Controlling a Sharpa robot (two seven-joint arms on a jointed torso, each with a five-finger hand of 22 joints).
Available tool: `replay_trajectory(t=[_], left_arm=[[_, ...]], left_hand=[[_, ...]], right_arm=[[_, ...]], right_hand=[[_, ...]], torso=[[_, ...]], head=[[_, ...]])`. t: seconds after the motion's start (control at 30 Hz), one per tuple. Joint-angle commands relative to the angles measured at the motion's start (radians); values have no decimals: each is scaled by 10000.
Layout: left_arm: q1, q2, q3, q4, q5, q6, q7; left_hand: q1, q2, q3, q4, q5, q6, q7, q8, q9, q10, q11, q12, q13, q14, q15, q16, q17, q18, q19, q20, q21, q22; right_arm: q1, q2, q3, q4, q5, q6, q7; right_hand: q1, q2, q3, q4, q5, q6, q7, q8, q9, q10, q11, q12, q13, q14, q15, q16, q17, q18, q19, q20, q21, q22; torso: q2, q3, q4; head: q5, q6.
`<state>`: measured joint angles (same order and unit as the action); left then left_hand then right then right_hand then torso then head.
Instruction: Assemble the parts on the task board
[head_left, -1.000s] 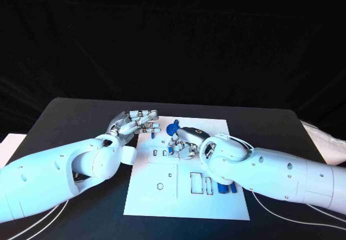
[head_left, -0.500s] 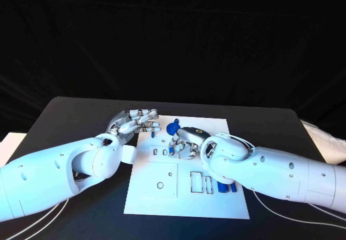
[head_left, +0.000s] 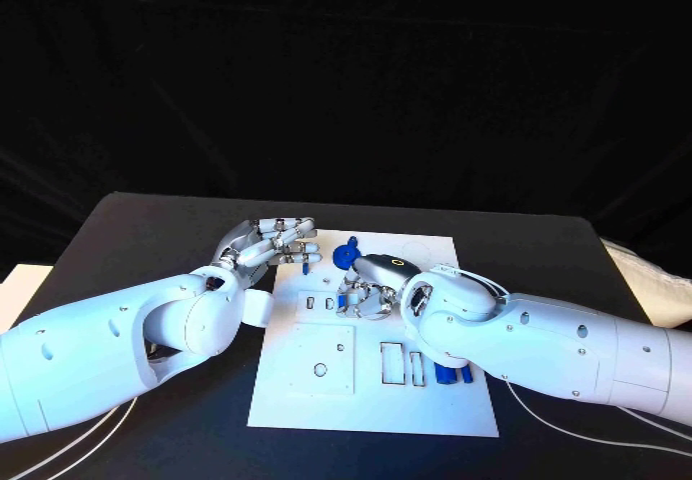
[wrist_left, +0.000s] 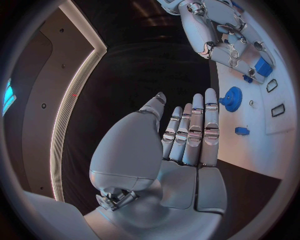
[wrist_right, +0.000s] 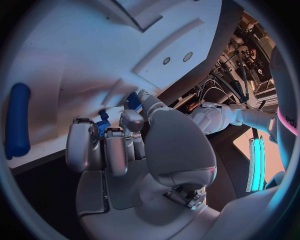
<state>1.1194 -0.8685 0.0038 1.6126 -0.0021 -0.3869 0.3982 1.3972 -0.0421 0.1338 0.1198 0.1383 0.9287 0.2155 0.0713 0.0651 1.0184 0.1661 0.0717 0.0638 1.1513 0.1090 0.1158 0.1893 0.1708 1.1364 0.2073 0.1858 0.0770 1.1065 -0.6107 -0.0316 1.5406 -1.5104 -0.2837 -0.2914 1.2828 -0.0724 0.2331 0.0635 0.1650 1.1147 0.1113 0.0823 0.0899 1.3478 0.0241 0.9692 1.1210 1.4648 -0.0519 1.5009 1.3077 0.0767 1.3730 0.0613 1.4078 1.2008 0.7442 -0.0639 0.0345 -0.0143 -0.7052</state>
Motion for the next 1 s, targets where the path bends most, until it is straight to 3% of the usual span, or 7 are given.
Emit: replay_trajectory(t=[0.03, 0.63, 1.0], left_arm=[[6, 14, 5, 22, 22, 112, 61], [5, 21, 4, 3, 22, 120, 49], [4, 32, 0, -23, 22, 129, 46]], left_hand=[[15, 110, 19, -68, -60, 38, 4, -61, -2, -38, 2, -50, -2, 76, -5, -35, 14, 102, 52, 7, -67, -11], [15, 110, 19, -68, -60, 38, 4, -61, -2, -38, 2, -50, -2, 76, -5, -35, 14, 102, 52, 7, -67, -11], [-1, 114, 11, -87, -62, 28, 11, -67, -5, -40, 7, -53, -4, 81, -3, -48, 23, 99, 62, 6, -81, -16]], right_arm=[[-77, -5, -74, -44, -115, 410, -271], [-84, 47, -91, -72, -208, 4, -337], [-130, -82, -91, 191, -255, -1284, -246]], right_hand=[[-74, -39, -77, 1, 45, -99, 16, -69, -27, -91, 16, -76, -38, 758, 71, -41, 1074, 10, -77, 19, -69, -29], [-360, -425, -721, 264, 86, -723, 168, -173, -219, -542, 173, -930, -696, 710, 211, -159, 879, 78, -265, 156, -268, -365], [-437, -498, -1049, 477, 104, -830, 185, -167, -230, -645, 193, -1040, -814, 702, 227, -189, 838, 90, -290, 175, -310, -426]], torso=[[0, -2, 0], [2, 0, -1], [3, 13, 2]], head=[[-6, -8], [-25, -19], [-35, -2]])
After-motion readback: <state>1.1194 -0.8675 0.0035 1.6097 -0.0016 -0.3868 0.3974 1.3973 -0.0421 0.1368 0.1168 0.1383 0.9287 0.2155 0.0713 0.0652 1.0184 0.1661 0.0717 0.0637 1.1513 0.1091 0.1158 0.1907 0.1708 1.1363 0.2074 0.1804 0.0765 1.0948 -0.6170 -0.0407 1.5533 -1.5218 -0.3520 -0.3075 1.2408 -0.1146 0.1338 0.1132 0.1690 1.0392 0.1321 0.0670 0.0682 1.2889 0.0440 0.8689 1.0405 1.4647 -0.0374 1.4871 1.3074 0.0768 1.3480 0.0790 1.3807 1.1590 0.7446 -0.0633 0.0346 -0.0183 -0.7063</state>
